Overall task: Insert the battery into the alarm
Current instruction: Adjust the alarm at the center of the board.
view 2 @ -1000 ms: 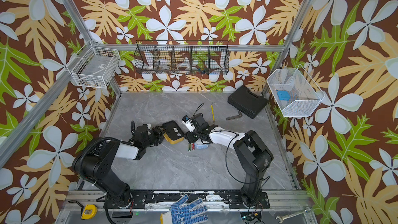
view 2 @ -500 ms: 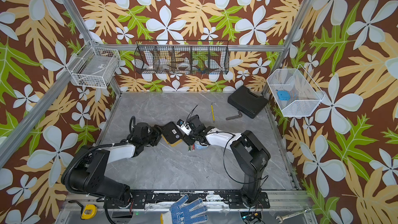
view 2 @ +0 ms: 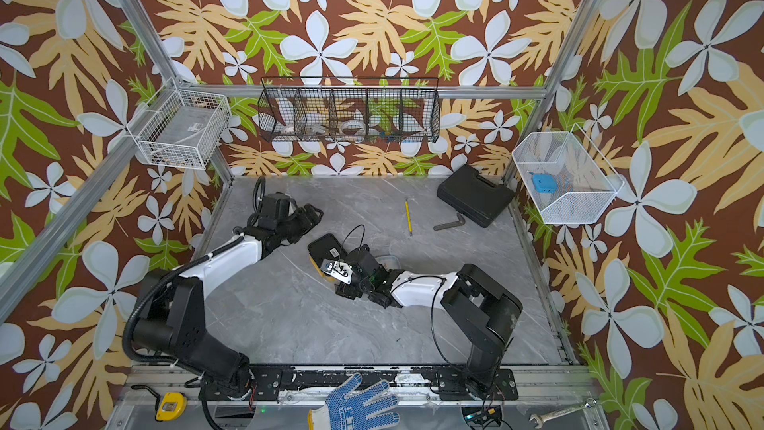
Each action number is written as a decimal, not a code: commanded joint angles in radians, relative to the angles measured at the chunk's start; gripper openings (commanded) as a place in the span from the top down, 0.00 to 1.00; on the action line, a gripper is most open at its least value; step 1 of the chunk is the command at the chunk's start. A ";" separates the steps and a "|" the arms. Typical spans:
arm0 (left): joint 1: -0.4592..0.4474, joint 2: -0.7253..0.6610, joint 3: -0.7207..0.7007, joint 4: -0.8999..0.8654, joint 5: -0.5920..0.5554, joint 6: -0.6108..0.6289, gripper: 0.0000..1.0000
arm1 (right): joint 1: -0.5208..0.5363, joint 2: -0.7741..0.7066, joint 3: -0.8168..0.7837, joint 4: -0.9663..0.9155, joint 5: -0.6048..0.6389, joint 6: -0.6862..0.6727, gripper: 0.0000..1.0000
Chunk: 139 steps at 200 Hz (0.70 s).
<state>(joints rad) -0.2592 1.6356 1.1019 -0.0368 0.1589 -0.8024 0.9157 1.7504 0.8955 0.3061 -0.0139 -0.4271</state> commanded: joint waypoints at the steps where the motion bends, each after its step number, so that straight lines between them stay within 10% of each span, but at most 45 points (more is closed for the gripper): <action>1: 0.011 0.108 0.142 -0.129 0.104 0.205 0.17 | 0.024 0.013 -0.011 0.166 0.053 -0.094 0.15; 49: 0.014 0.346 0.427 -0.249 0.245 0.394 0.22 | 0.059 0.055 0.005 0.235 0.038 -0.160 0.14; 139: -0.010 0.502 0.479 -0.292 0.334 0.498 0.25 | 0.083 0.173 0.115 0.163 0.128 -0.193 0.14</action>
<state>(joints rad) -0.2604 2.1334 1.5860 -0.3099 0.4614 -0.3561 0.9958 1.9106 0.9882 0.4938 0.0643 -0.6102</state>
